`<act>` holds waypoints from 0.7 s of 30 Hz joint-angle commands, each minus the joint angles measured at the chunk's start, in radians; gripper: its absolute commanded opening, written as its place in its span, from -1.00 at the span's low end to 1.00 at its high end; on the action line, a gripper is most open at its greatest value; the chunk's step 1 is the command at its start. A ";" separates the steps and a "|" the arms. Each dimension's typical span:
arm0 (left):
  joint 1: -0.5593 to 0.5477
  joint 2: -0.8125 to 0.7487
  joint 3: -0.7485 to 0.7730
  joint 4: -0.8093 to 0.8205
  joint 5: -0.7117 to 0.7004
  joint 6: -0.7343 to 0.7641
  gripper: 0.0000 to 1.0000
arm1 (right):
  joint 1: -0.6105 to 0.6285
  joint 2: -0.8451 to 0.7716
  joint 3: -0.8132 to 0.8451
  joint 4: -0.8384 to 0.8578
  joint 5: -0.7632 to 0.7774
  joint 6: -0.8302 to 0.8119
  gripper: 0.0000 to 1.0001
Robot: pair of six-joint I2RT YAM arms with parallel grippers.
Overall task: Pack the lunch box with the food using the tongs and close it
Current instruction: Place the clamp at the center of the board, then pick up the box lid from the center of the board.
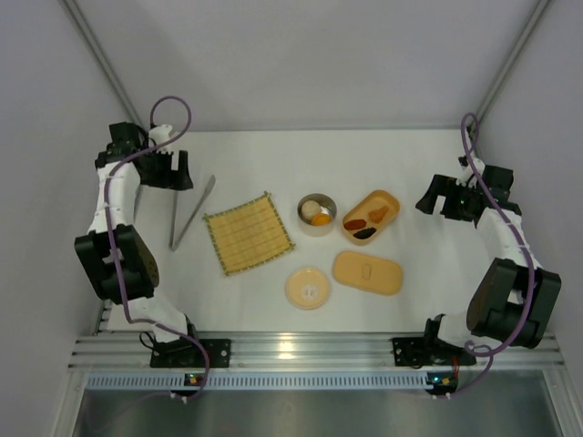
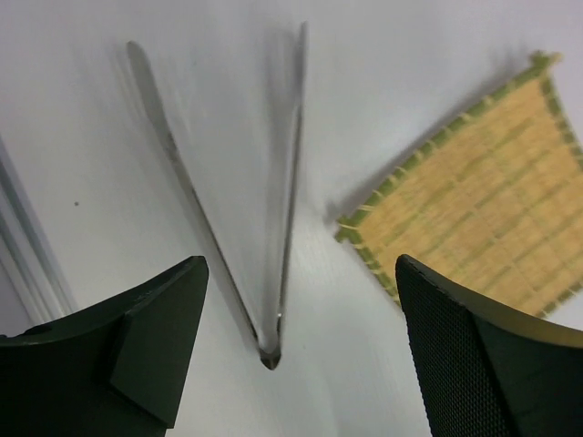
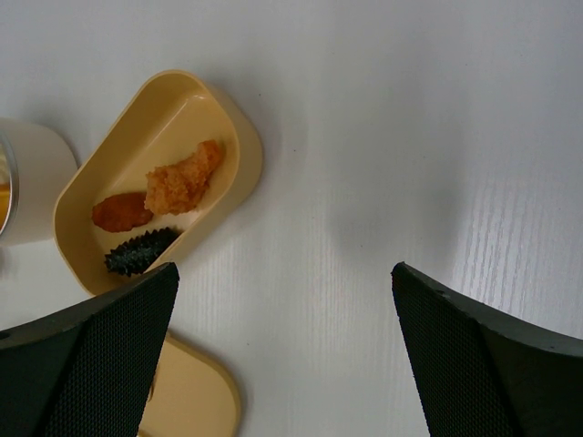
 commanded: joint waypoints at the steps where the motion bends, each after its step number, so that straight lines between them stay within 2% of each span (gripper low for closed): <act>1: -0.022 -0.132 0.053 -0.166 0.260 0.088 0.77 | -0.013 -0.027 0.039 0.000 -0.034 -0.014 0.99; 3: -0.095 -0.160 0.043 -0.249 0.292 0.180 0.75 | -0.013 -0.022 0.039 -0.002 -0.042 -0.014 0.99; 5: -0.213 -0.222 -0.022 -0.317 0.283 0.243 0.73 | -0.013 -0.015 0.041 -0.005 -0.055 -0.015 0.99; 7: -0.316 -0.295 -0.130 -0.316 0.255 0.244 0.72 | -0.013 -0.013 0.042 -0.010 -0.066 -0.021 0.99; 8: -0.417 -0.317 -0.163 -0.296 0.218 0.225 0.72 | -0.013 -0.015 0.044 -0.011 -0.071 -0.024 0.99; 11: -0.595 -0.364 -0.266 -0.236 0.165 0.144 0.70 | -0.013 -0.016 0.042 -0.020 -0.080 -0.034 0.99; 17: -0.854 -0.269 -0.319 -0.159 0.051 0.096 0.61 | -0.013 -0.025 0.044 -0.029 -0.091 -0.043 0.99; 21: -0.910 -0.158 -0.290 -0.153 0.054 0.093 0.48 | -0.013 -0.028 0.044 -0.042 -0.091 -0.054 0.99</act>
